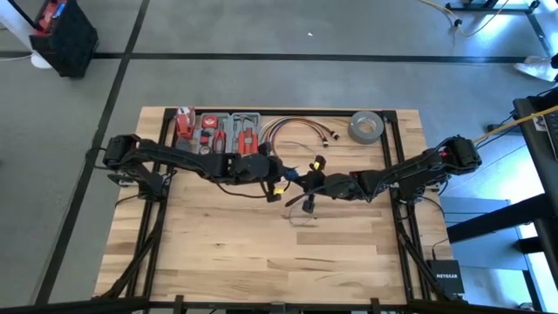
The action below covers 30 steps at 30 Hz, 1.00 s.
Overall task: Coil cords
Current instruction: Coil the blue wire onto the black spool
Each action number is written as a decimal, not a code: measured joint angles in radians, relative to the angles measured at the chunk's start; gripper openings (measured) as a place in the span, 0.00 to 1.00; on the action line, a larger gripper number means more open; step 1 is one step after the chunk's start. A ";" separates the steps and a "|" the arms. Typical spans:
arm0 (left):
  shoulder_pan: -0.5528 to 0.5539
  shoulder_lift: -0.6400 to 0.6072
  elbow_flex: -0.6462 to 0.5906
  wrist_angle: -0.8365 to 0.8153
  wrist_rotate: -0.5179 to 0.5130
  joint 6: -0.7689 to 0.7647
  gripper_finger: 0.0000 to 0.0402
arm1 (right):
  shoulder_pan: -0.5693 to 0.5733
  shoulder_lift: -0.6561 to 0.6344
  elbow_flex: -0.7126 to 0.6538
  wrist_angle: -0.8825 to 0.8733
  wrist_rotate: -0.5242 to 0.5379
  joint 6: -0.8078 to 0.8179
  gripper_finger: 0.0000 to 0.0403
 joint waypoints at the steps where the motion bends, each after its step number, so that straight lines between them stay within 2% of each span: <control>1: 0.000 -0.004 0.000 -0.019 0.000 -0.003 0.00 | 0.000 0.000 0.006 -0.006 -0.008 0.003 0.02; 5: 0.007 -0.006 0.000 -0.039 0.005 -0.008 0.00 | 0.000 0.002 0.008 -0.002 -0.069 0.092 0.03; 7: 0.008 -0.006 0.000 -0.041 0.004 -0.008 0.00 | -0.003 0.002 0.008 -0.002 -0.062 0.120 0.05; 10: 0.007 -0.014 0.003 -0.040 -0.011 -0.005 0.00 | -0.007 0.008 0.000 -0.069 -0.031 0.120 0.13; 14: 0.006 -0.012 0.004 -0.051 -0.010 0.008 0.00 | -0.007 -0.021 0.004 -0.116 -0.033 0.104 0.30; 18: 0.006 -0.014 0.003 -0.052 -0.007 0.004 0.00 | -0.007 -0.125 0.028 -0.334 -0.105 0.107 0.44; 21: 0.006 -0.015 0.003 -0.064 -0.006 0.004 0.00 | -0.006 -0.215 0.057 -0.520 -0.123 0.162 0.50; 23: 0.006 -0.015 0.003 -0.064 -0.006 0.004 0.00 | -0.006 -0.240 0.048 -0.583 -0.130 0.196 0.52; 26: 0.006 -0.015 0.003 -0.063 -0.006 0.003 0.00 | -0.006 -0.239 -0.010 -0.504 -0.129 0.210 0.53; 30: 0.007 -0.014 0.003 -0.063 -0.005 -0.006 0.00 | -0.006 -0.145 -0.160 -0.212 -0.142 0.210 0.53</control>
